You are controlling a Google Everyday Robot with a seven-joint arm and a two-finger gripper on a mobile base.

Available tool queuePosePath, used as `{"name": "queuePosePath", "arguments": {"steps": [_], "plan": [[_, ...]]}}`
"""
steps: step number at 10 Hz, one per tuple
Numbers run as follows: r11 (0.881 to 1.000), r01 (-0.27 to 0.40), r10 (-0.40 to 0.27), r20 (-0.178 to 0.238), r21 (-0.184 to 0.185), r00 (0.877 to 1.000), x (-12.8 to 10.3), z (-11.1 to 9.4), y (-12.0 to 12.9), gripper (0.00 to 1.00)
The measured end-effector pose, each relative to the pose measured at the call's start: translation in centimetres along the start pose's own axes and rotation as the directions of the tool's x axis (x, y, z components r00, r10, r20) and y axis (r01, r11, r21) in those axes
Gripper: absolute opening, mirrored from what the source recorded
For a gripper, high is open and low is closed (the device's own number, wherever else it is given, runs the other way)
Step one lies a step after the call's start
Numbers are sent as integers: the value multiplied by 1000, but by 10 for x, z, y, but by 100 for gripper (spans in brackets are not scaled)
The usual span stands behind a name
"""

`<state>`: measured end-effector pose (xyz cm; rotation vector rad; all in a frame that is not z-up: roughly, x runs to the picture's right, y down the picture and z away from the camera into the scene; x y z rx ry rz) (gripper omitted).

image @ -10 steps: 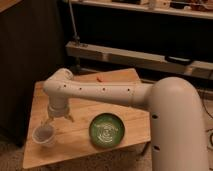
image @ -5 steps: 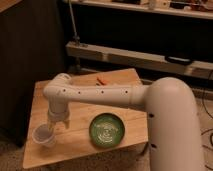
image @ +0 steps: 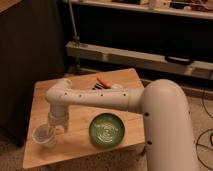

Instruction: Pick up the ceramic cup

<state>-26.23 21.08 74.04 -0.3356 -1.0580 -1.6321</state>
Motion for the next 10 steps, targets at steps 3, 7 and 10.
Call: {"name": "queuePosePath", "arguments": {"steps": [3, 7, 10], "plan": [[999, -25, 25, -11, 35, 1000, 9, 4, -14, 26], [979, -92, 108, -83, 182, 991, 12, -67, -27, 0], [914, -126, 174, -91, 385, 980, 10, -146, -35, 0]]}}
